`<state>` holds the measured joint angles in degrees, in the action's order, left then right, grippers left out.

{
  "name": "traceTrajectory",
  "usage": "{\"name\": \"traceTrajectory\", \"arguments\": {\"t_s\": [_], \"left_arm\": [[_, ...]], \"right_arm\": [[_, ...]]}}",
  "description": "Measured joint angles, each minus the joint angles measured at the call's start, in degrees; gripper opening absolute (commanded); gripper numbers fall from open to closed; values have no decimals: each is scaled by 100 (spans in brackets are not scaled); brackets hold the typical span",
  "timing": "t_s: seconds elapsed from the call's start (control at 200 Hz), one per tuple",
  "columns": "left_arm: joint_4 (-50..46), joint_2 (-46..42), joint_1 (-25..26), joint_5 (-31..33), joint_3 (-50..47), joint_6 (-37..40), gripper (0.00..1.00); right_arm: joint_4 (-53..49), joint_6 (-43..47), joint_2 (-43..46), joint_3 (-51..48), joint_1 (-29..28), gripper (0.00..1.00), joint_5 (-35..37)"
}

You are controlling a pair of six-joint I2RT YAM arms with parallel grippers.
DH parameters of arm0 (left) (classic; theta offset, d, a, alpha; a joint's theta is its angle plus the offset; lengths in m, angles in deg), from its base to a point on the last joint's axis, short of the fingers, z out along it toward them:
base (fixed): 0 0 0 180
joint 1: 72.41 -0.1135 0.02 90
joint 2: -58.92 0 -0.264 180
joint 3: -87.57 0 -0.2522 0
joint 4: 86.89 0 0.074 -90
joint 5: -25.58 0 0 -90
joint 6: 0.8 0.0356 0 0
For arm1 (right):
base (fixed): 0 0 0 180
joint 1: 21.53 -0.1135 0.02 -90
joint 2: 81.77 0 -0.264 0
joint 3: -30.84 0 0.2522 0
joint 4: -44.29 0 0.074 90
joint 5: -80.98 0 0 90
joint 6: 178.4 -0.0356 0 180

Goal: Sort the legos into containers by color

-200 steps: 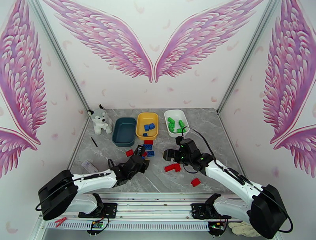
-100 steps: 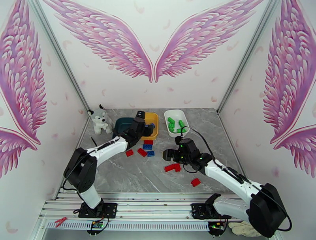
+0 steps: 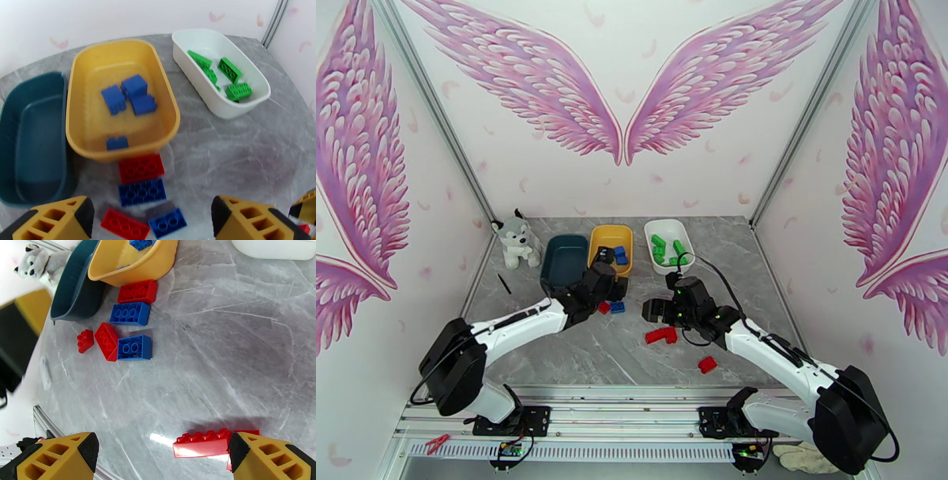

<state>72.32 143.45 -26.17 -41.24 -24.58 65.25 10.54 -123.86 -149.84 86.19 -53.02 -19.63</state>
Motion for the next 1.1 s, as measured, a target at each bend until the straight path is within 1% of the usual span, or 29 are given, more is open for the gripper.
{"name": "traceTrajectory", "arguments": {"t_s": [0.095,0.18,0.31,0.43,0.615,0.705,0.87,1.1], "left_arm": [[35,-361,186,20,-616,-389,83],[101,-407,396,37,-1054,-710,81],[195,-118,791,24,-1360,-1141,78],[476,332,990,-4,-1399,-1432,78],[739,1067,1001,-90,-1327,-1657,78],[743,1252,979,-44,-1202,-1681,78],[817,1600,791,-92,-822,-1670,78],[800,2059,555,-125,-260,-1554,75]], "right_arm": [[0,39,-57,7,0,91,9],[2,66,-146,9,0,90,9],[7,79,-302,9,0,90,-11],[9,74,-354,9,0,90,-59],[4,57,-308,9,0,91,-52],[0,37,-122,9,0,93,-28],[2,28,212,9,0,94,44],[-17,-17,243,9,0,94,116]]}}
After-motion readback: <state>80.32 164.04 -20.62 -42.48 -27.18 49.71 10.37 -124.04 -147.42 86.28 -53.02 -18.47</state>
